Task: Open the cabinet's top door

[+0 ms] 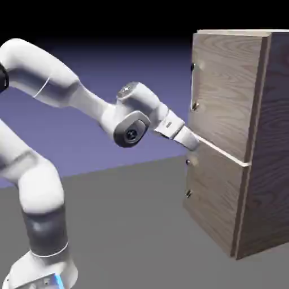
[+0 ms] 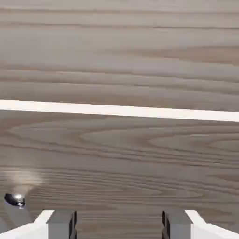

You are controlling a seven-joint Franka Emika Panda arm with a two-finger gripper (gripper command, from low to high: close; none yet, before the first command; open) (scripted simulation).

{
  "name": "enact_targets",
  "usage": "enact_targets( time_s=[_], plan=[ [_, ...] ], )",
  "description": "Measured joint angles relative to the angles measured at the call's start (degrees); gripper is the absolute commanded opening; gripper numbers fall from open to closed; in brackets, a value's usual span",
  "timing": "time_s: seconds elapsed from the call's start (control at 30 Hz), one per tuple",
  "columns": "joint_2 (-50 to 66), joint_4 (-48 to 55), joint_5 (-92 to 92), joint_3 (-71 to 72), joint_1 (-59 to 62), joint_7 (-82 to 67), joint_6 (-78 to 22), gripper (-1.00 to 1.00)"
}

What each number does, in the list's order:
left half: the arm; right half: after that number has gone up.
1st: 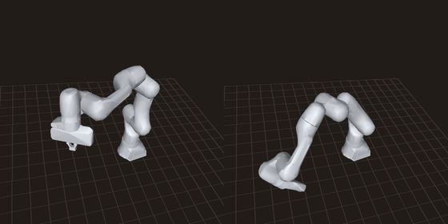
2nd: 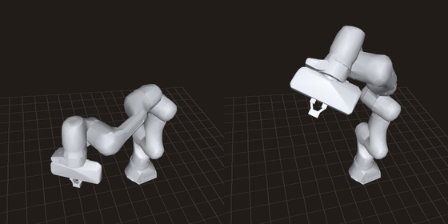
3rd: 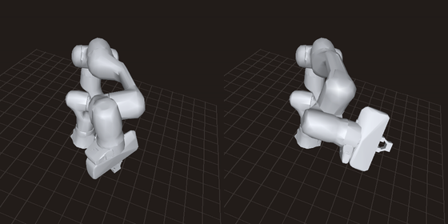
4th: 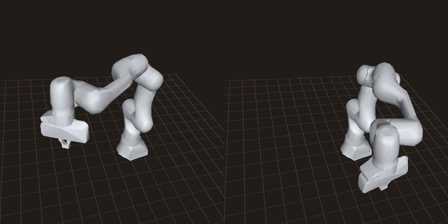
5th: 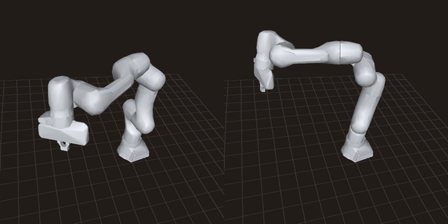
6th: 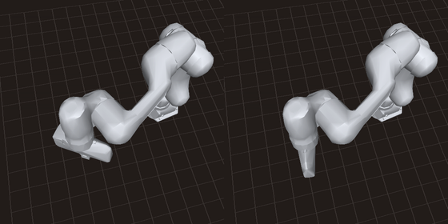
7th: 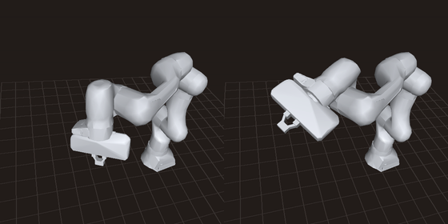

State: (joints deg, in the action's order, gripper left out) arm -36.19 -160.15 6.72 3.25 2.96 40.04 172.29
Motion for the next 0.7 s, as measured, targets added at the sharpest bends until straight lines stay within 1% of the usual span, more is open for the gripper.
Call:
enact_targets(
  time_s=[0.7],
  plan=[
    [-27.47,6.65,52.34,25.33,28.36,-18.79,-13.37,0.00]
  ],
)
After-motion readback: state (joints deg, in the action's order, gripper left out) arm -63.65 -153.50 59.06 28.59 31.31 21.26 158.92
